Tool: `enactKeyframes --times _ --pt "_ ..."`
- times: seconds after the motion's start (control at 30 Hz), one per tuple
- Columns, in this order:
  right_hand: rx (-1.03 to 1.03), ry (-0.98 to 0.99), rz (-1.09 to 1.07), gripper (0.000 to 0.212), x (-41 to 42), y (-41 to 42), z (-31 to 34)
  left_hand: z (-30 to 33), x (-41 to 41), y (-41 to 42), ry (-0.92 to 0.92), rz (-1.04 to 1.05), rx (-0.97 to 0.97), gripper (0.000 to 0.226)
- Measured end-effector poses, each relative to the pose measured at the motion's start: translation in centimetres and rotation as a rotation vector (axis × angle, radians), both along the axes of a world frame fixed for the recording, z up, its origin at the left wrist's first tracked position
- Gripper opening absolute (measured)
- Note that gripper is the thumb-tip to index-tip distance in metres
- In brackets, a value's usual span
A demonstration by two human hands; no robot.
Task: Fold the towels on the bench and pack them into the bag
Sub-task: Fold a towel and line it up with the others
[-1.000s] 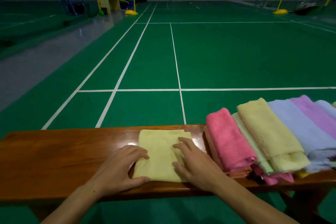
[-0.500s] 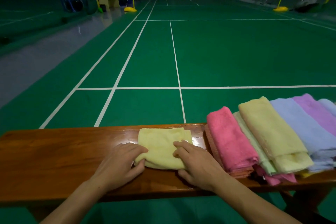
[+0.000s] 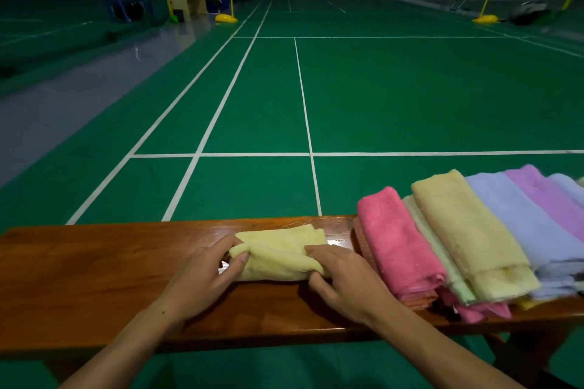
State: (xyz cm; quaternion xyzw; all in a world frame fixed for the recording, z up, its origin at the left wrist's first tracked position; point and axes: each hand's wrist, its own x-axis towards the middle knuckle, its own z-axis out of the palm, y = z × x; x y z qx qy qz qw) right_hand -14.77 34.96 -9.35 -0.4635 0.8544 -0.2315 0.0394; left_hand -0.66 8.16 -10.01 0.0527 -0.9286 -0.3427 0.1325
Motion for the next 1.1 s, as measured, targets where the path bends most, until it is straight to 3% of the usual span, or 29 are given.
enactKeyframes --times 0.13,0.4,0.5,0.63,0.77,0.83,0.97,1.1 --pt "-0.034 -0.055 0.006 0.026 -0.1 0.1 0.4 0.5 0.4 0.4 0.01 -0.003 0.021 0.049" --pt "-0.224 -0.382 -0.23 0.021 -1.6 -1.1 0.1 0.8 -0.6 0.9 -0.004 0.124 0.179 0.01" --pt "-0.216 -0.411 -0.301 0.017 -2.4 -1.9 -1.0 0.0 -0.9 0.4 -0.044 0.209 0.047 0.01" --pt "-0.162 -0.274 -0.388 0.024 -2.2 -2.8 -2.1 -1.0 -1.2 -0.3 -0.176 0.302 -0.21 0.018" --pt "-0.04 0.136 -0.363 0.034 -1.9 -3.2 -1.8 -1.5 -1.3 -0.6 -0.1 0.272 -0.272 0.019" --pt "-0.058 0.264 -0.225 0.038 -1.7 -3.7 -1.3 -1.5 -1.3 0.2 -0.069 0.211 -0.3 0.029" --pt "0.061 0.084 0.062 0.055 -0.3 -4.6 -2.0 -1.8 -1.4 1.6 -0.127 0.114 -0.3 0.048" --pt "0.208 0.11 0.047 0.059 -0.8 -3.7 -2.5 -2.1 -1.2 0.3 -0.171 0.144 -0.268 0.044"
